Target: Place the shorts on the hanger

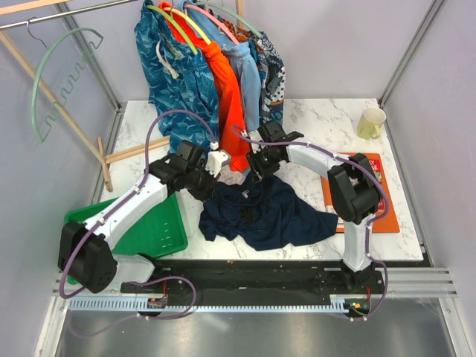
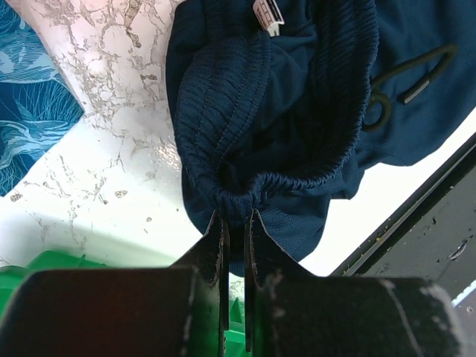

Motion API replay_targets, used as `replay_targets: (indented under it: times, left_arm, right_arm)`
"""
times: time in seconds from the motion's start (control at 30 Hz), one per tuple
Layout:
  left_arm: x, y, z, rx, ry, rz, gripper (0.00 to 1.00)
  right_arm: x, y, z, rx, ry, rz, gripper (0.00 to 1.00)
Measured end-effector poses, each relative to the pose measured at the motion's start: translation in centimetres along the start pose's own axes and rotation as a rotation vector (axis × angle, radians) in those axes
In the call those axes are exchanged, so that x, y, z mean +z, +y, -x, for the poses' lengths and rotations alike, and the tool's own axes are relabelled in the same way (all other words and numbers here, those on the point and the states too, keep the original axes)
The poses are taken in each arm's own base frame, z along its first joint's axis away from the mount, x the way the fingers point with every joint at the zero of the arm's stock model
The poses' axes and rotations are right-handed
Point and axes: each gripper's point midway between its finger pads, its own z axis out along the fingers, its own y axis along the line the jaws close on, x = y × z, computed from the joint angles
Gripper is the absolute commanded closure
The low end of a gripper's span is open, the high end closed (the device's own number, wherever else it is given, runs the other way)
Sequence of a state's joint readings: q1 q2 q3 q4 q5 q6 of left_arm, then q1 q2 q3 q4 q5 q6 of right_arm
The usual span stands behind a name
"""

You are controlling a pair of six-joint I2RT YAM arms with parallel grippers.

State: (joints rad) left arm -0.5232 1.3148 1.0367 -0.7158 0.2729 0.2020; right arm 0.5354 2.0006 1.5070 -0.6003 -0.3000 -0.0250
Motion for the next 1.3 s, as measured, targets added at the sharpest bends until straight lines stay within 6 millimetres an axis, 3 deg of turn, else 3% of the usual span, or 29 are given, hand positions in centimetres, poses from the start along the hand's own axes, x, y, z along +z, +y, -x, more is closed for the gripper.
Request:
replay_targets:
  times: [0.03,0.07,0.23,0.33,0.4,0.57,0.63,0.73,0.83,1.0,1.07,1.13,1.2,1.23,1.27,1.3]
  left_arm:
    - [0.0,0.0,0.0,0.000,-0.001,0.001,0.98]
    - [0.0,0.0,0.0,0.001,-0.002,0.002,0.98]
    - [-0.3,0.0,0.2,0.007,-0.020,0.006,0.98]
    - [-0.6,0.0,0.7,0.029,-0.041,0.006,0.98]
    - [-1.2,0.0,2.0,0.064,-0.072,0.001,0.98]
    - [-5.2,0.2,9.2,0.219,-0.277,0.031,0.98]
    - [-6.7,0.0,10.5,0.291,-0.350,0.051,0.98]
    - [-7.4,-0.9,9.0,0.378,-0.380,0.037,0.94]
    - [-6.0,-2.1,5.2,0.423,-0.343,-0.029,0.92]
    - [-0.4,-3.3,-2.1,0.388,-0.152,-0.174,0.94]
    - [1.2,-3.3,-4.1,0.366,-0.075,-0.202,0.89]
    - [2.0,-3.2,-5.2,0.357,-0.029,-0.218,0.79]
    - [2.4,-3.2,-5.6,0.365,-0.007,-0.229,0.69]
    - [2.4,-3.2,-5.8,0.372,0.000,-0.234,0.57]
    - [2.4,-3.4,-6.1,0.384,0.007,-0.245,0.52]
    - [2.3,-3.6,-6.3,0.398,0.010,-0.257,0.47]
  right_arm:
    - [0.2,-0.3,-0.2,-0.002,0.007,-0.015,0.87]
    - [0.3,-0.6,-0.3,0.000,0.011,-0.036,0.97]
    - [-0.5,-1.7,-0.2,0.008,0.010,-0.101,1.00]
    - [-3.6,-2.0,1.1,0.013,-0.050,-0.118,1.00]
    - [-6.9,-2.5,2.4,0.018,-0.121,-0.130,1.00]
    - [-19.8,-4.1,7.0,-0.013,-0.399,-0.206,1.00]
    - [-24.9,-3.0,6.7,-0.056,-0.485,-0.236,1.00]
    - [-27.2,-0.4,4.5,-0.112,-0.525,-0.206,1.00]
    - [-24.6,1.3,0.0,-0.112,-0.440,-0.119,1.00]
    - [-14.2,2.1,-8.8,-0.015,-0.105,0.047,1.00]
    - [-11.7,2.9,-11.9,0.004,0.012,0.083,1.00]
    - [-11.0,3.4,-13.2,0.003,0.060,0.096,1.00]
    - [-10.9,3.4,-13.2,-0.006,0.058,0.097,0.99]
    - [-10.9,3.4,-13.1,-0.013,0.052,0.096,0.97]
    - [-10.9,3.4,-13.1,-0.016,0.052,0.096,0.92]
    - [-10.9,3.4,-13.1,-0.019,0.054,0.096,0.77]
